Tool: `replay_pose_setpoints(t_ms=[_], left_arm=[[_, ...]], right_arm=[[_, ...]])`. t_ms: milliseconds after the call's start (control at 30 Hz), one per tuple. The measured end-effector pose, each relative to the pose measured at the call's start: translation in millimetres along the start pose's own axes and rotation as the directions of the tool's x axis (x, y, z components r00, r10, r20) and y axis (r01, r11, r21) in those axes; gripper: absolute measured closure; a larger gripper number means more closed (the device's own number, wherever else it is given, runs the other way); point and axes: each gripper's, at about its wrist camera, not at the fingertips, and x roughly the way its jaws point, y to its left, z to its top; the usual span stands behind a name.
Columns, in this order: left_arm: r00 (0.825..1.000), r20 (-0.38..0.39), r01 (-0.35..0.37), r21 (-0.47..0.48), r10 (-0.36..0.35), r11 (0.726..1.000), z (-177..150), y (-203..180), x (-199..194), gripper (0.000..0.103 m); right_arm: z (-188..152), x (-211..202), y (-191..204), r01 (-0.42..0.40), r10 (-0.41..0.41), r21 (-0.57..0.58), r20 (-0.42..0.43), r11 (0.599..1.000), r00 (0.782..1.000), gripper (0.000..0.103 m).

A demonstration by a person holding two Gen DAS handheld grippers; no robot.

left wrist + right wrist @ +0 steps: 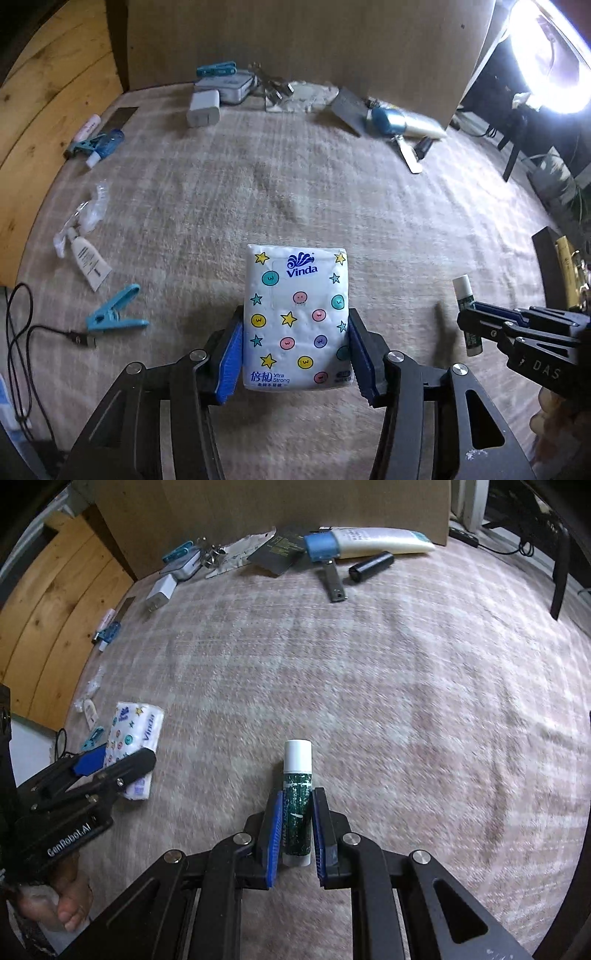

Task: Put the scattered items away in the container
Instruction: 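Close the left gripper on the white Vinda tissue pack and lift it, then carry the tissue pack and glue stick into the container and open both grippers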

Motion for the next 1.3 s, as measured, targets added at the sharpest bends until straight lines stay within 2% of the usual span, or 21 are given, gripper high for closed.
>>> replay_pose_setpoints(t_ms=[300,500,667,833,1033,1200,1300], left_arm=[[0.998,0.049,0.04,-0.003,-0.04,0.999,-14,-60,-31,0.049],[0.993,0.075,0.09,0.069,-0.095,0.994,-12,-133,-45,0.049],[0.983,0.086,0.15,0.149,-0.164,0.977,-9,-208,-58,0.049],[0.97,0.081,0.207,0.226,-0.23,0.952,-2,-284,-62,0.049],[0.954,0.056,0.261,0.327,-0.295,0.908,1,-383,-57,0.049],[0.938,0.012,0.314,0.39,-0.345,0.866,6,-463,-46,0.049],[0.935,-0.007,0.326,0.414,-0.355,0.85,7,-501,-38,0.049]], right_arm=[[-22,-40,-32,-0.06,0.059,0.014,0.049,0.998,0.997,0.089],[-40,-80,-77,-0.08,0.074,0.05,0.108,0.996,0.991,0.089],[-54,-120,-130,-0.085,0.066,0.105,0.172,0.991,0.983,0.089],[-65,-160,-191,-0.072,0.03,0.177,0.231,0.982,0.972,0.089],[-92,-201,-270,-0.044,-0.044,0.291,0.29,0.956,0.956,0.089],[-111,-223,-328,-0.021,-0.104,0.374,0.312,0.927,0.944,0.089],[-117,-233,-356,-0.007,-0.133,0.409,0.313,0.913,0.94,0.089]])
